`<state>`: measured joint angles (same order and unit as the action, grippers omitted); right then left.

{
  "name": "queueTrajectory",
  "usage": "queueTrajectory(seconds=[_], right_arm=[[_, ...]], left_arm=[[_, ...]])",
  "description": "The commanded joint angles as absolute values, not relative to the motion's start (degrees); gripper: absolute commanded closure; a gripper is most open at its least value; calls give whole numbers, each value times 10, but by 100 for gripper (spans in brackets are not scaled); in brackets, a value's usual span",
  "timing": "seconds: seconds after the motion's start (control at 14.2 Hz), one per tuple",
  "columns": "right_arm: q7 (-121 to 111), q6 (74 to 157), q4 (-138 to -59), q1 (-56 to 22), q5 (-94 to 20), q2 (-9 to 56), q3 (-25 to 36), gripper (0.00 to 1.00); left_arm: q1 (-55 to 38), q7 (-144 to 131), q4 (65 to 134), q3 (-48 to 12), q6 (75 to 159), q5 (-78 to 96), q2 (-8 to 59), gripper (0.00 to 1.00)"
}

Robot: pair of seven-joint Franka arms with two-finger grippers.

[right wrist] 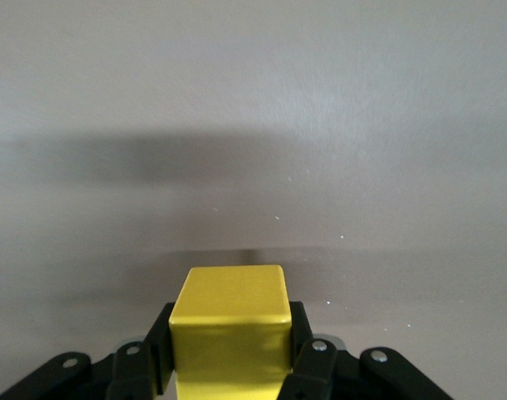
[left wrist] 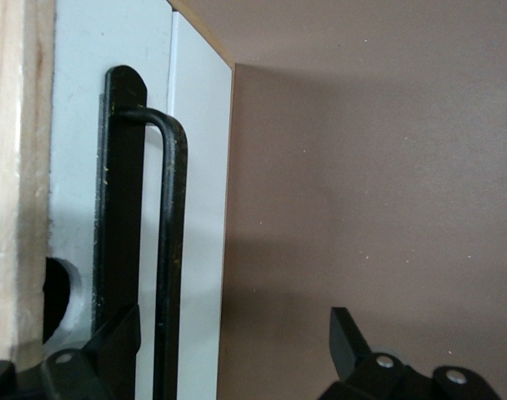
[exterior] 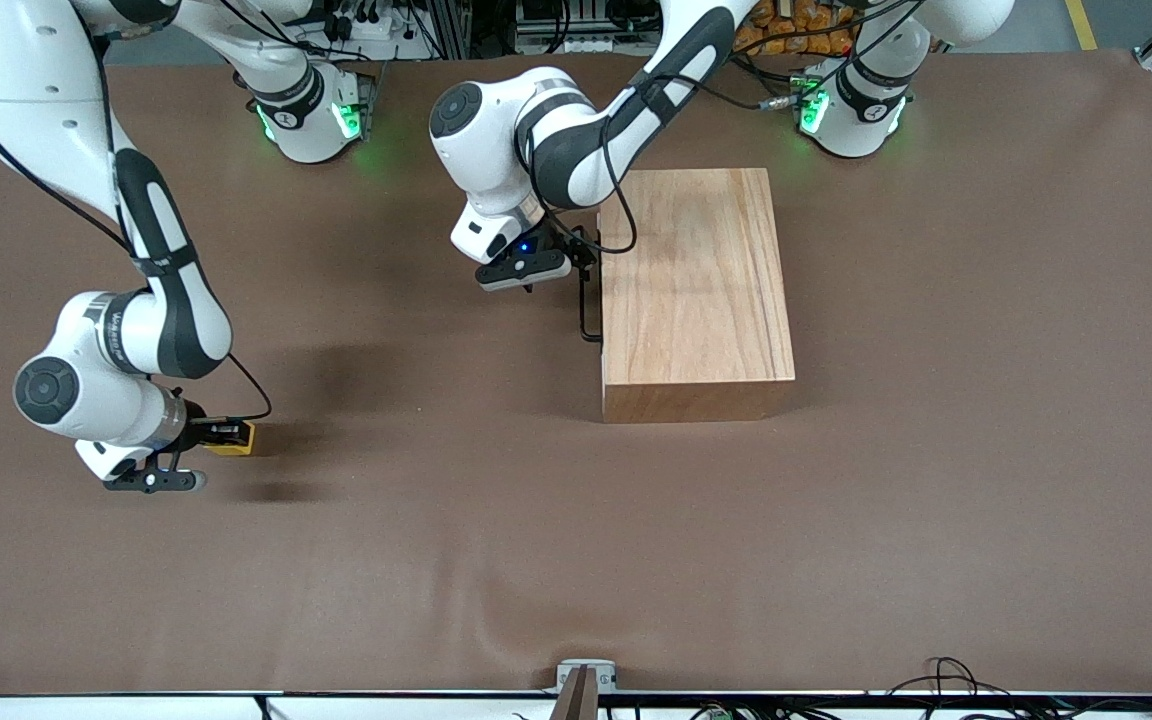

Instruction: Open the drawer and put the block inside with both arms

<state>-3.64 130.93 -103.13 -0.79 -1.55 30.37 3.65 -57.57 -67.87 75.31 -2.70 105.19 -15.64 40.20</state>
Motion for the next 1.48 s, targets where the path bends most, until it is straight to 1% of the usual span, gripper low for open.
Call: queueTrajectory(seconds=[0.0,0.28,0.49,0.63,1.13,1.41], right_arm=[[-44,1287,-1041,-7,-18,251,20,83],[-89,1278,-1011,-5,-18,232,8,83],[-162,1258,-971,3,-19,236,9,83],[-167,1239,-945,1,-19,238,9,83],[-190,1191,-880,-1,-20,248,9,83],[-195,1191,-878,4,-19,249,9,83]], left_arm=[[-577,-658,740,-25,1037,-170,408,0],[-576,-648,740,-25,1037,-169,409,0],[-575,-639,740,-25,1042,-168,420,0],[-574,-638,740,-25,1048,-167,429,0],[-569,-636,738,-25,1135,-129,428,0],[-568,-635,738,-26,1179,-123,428,0]])
